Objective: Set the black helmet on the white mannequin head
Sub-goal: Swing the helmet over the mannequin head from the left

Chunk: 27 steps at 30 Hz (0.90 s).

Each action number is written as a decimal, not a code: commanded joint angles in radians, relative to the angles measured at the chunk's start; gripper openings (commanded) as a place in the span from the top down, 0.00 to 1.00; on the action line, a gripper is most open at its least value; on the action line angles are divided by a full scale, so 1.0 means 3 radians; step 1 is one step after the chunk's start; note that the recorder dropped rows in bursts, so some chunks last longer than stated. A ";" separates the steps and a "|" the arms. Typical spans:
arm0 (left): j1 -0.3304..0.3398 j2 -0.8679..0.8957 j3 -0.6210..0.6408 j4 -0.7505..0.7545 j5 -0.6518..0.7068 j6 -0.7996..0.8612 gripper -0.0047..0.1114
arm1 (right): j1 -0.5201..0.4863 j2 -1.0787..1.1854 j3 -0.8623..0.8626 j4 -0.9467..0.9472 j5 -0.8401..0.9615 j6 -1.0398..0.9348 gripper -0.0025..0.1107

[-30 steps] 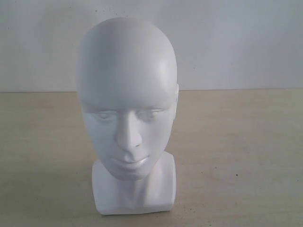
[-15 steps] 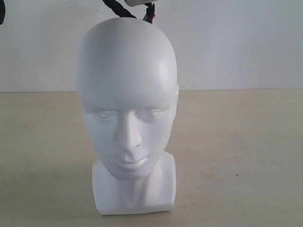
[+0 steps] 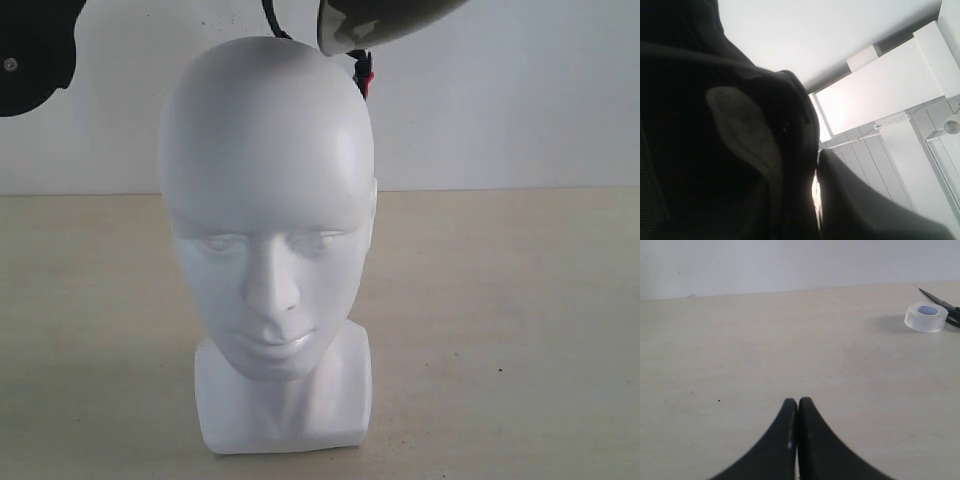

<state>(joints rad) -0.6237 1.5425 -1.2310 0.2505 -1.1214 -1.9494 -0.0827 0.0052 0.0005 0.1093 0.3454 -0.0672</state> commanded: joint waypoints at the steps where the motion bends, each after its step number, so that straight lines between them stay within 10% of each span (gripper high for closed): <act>1: -0.0033 -0.0060 -0.0051 -0.0201 -0.0332 0.0133 0.92 | -0.0001 -0.0017 -0.0002 -0.0025 -0.0040 0.0005 0.98; 27: -0.0154 -0.0073 0.0249 -0.0173 -0.0332 0.0327 0.92 | -0.0001 -0.0017 -0.0002 -0.0025 -0.0040 0.0005 0.98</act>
<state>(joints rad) -0.6659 1.5425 -1.1500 0.2362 -1.1269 -1.8710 -0.0827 0.0052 0.0005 0.1093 0.3454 -0.0672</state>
